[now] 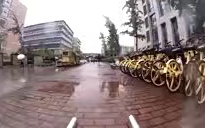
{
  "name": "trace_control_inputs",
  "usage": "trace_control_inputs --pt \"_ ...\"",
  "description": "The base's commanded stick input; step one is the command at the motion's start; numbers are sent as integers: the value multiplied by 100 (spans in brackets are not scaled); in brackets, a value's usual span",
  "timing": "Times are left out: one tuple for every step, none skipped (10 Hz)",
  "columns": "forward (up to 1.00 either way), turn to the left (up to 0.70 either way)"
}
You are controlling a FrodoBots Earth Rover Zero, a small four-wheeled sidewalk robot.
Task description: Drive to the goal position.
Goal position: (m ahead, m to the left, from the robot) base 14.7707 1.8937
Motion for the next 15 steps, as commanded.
trace_control_inputs --pt "70 0" --pt "70 0" --pt "70 0" --pt "70 0" --pt "70 0" --pt "70 0" --pt "70 0" --pt "70 0" --pt "70 0" --pt "70 0" --pt "70 0" --pt "70 0" --pt "70 0" --pt "70 0" --pt "70 0"
